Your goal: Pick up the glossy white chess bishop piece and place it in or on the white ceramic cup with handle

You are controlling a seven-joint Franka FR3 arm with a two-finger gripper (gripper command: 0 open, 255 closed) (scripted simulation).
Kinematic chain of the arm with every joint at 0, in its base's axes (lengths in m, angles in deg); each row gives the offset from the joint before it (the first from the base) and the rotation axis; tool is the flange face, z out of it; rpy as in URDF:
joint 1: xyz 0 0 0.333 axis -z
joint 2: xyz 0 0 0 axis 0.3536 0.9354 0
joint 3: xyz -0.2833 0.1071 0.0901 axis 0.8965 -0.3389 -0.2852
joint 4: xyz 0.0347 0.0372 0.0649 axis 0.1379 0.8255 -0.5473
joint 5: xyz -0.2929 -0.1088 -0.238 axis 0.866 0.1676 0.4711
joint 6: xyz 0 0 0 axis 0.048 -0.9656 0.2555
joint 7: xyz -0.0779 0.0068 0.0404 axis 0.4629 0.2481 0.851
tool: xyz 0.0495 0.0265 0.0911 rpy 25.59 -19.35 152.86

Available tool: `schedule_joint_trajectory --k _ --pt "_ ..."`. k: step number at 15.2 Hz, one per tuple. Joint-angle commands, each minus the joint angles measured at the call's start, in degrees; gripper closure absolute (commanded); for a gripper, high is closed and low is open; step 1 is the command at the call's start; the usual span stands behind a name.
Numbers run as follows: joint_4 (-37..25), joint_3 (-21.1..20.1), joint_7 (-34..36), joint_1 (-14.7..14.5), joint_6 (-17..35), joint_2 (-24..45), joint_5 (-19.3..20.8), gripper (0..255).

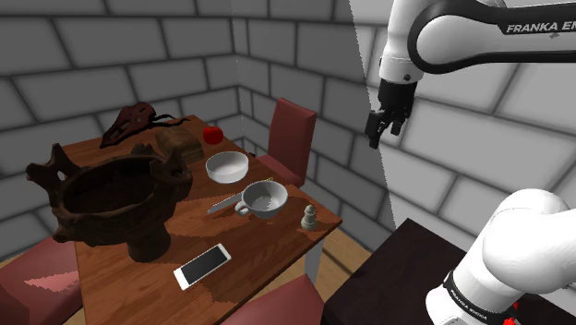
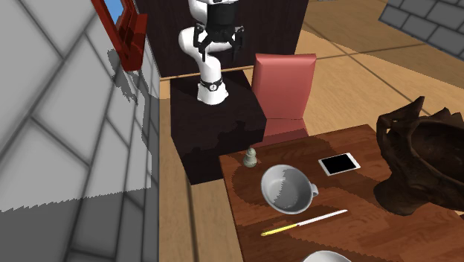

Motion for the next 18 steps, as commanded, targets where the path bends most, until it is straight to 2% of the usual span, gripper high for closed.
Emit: schedule_joint_trajectory --k 1,9,18 --pt "0.0 0.0 0.0 0.0 0.0 0.0 0.0 0" --pt "2.8 -1.4 -0.6 -1.5 13.6 13.6 -0.2 0" --pt "0.6 -3.3 -0.7 -2.7 27.1 32.4 1.0 0"
